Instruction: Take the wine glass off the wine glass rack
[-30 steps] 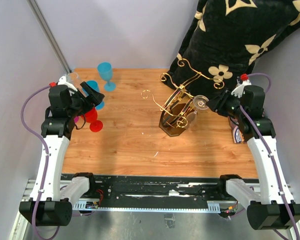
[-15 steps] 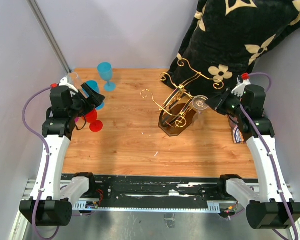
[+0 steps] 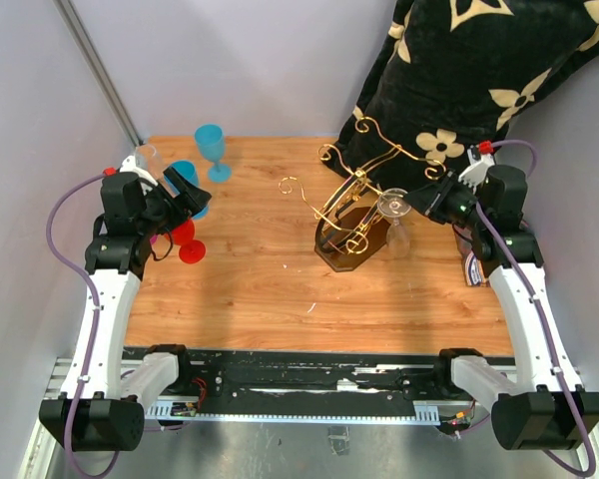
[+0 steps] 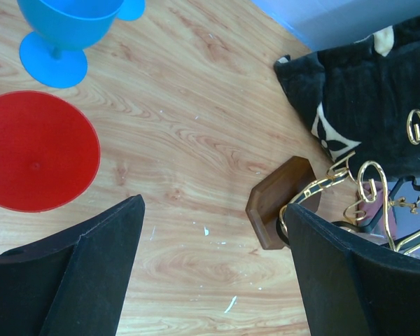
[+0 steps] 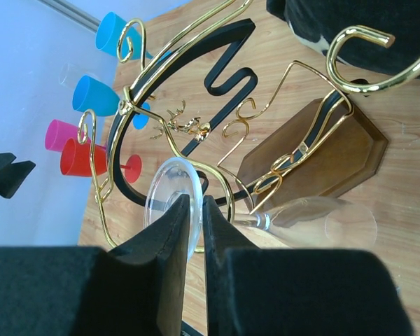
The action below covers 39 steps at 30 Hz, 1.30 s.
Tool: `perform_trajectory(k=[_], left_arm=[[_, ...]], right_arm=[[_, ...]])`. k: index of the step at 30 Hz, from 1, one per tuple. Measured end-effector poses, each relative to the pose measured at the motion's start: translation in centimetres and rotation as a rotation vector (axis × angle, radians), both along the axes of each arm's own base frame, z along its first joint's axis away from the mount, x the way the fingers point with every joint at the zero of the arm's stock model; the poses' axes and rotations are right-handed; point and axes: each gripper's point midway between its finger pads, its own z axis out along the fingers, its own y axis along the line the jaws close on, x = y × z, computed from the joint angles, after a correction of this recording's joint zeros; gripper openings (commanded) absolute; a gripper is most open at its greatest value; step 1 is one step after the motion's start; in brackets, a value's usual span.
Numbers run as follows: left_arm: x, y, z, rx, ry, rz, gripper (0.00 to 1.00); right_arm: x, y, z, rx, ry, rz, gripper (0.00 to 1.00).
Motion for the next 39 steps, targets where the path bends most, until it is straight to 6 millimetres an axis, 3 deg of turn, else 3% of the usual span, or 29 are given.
perform_trajectory(k=[2, 5, 12, 26, 39], left_arm=[[0.0, 0.0, 0.0, 0.000, 0.000, 0.000, 0.88], [0.0, 0.0, 0.0, 0.000, 0.000, -0.001, 0.88], [0.0, 0.0, 0.0, -0.001, 0.000, -0.002, 0.88], [0.0, -0.2, 0.0, -0.006, 0.002, -0.007, 0.88], [0.0, -0.2, -0.2, -0.008, 0.009, -0.009, 0.88]], right_arm=[[0.2, 0.2, -0.1, 0.007, 0.000, 0.009, 0.13], [0.3, 0.3, -0.1, 0.014, 0.001, 0.018, 0.01], [0.3, 0.7, 0.3, 0.041, -0.009, 0.030, 0.01], [-0.9, -2.2, 0.3, 0.122, 0.004, -0.043, 0.01], [2.1, -2.3, -0.1, 0.201, 0.012, -0.029, 0.01]])
